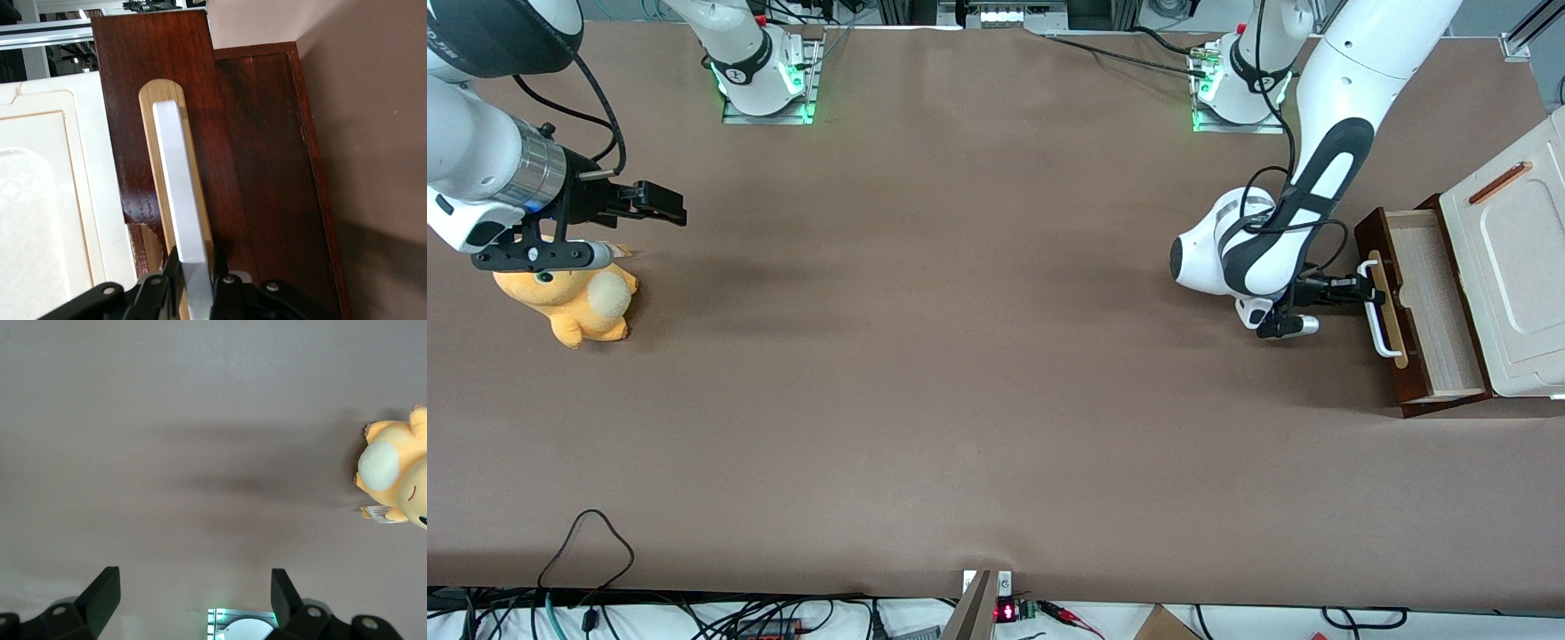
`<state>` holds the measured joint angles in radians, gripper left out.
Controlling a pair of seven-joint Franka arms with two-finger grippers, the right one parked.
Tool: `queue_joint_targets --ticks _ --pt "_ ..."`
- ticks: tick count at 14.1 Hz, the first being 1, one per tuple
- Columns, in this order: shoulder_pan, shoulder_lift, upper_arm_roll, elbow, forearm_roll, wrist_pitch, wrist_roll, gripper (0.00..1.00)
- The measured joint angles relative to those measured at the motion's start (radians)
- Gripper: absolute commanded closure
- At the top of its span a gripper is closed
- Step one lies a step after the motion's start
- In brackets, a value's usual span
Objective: Open lower drawer with left arm only
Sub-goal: 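Open the left gripper and lift it away from the handle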
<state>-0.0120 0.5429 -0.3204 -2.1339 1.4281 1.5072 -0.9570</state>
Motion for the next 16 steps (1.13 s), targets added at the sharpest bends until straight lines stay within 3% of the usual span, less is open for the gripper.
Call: queue_joint_targets --ticks 1,3,5,9,13,16 --pt "-0.011 0.000 -0.011 0.016 0.004 0.002 0.009 0.00" --pt "-0.035 -0.003 -0.025 0.041 -0.005 0.002 0.017 0.00" --pt "-0.040 -0.022 -0.040 0.066 -0.092 0.001 0.016 0.00" --pt "-0.041 -0.123 -0.076 0.232 -0.466 0.001 0.034 0.00" --pt "-0.021 -0.274 -0.076 0.402 -0.725 0.000 0.210 0.00" --pt "0.040 -0.390 -0.060 0.493 -0.972 0.000 0.377 0.00"
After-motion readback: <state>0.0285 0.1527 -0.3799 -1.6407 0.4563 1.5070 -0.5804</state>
